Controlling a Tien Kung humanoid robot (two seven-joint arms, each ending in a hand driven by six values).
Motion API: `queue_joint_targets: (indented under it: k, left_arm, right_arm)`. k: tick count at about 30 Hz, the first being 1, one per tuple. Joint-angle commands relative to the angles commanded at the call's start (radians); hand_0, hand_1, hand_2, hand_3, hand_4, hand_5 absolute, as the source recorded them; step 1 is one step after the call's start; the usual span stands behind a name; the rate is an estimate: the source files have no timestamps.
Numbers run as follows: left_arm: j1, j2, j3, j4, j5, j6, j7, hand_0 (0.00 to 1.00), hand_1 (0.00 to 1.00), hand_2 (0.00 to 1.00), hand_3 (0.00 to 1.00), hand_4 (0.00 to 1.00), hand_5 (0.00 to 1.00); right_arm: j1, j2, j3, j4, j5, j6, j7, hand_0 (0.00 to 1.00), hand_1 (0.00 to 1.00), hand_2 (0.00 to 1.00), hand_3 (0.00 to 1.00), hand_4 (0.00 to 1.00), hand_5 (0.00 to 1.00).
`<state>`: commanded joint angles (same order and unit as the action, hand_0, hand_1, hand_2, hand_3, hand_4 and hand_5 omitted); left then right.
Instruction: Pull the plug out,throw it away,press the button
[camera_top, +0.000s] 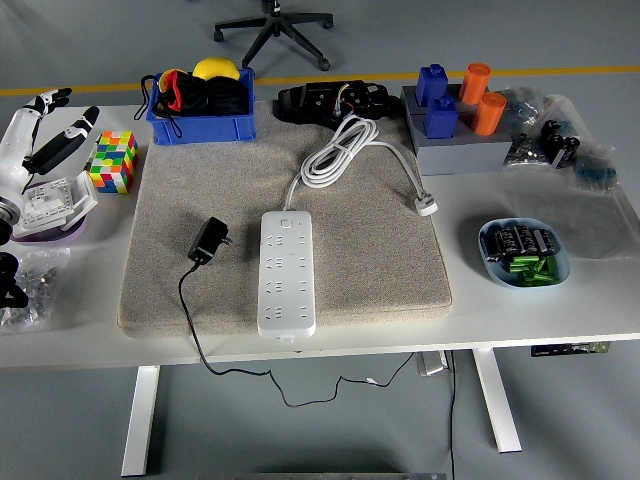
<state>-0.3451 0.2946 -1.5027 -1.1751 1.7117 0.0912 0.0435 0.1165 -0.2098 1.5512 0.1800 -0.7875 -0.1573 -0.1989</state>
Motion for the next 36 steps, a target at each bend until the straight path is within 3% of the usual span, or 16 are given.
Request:
queue_joint_targets:
  k: [36]
  left_arm:
    - [-0.009, -0.003, 0.022, 0.013, -0.009, -0.017, 0.006, 0.98, 0.955, 0.915, 0.897, 0.76, 0.833]
  right_arm:
    - [-0.007, -0.008, 0.016, 0.0, -0.005, -0.005, 0.0, 0.74, 0.66, 0.645, 0.613, 0.661, 0.472]
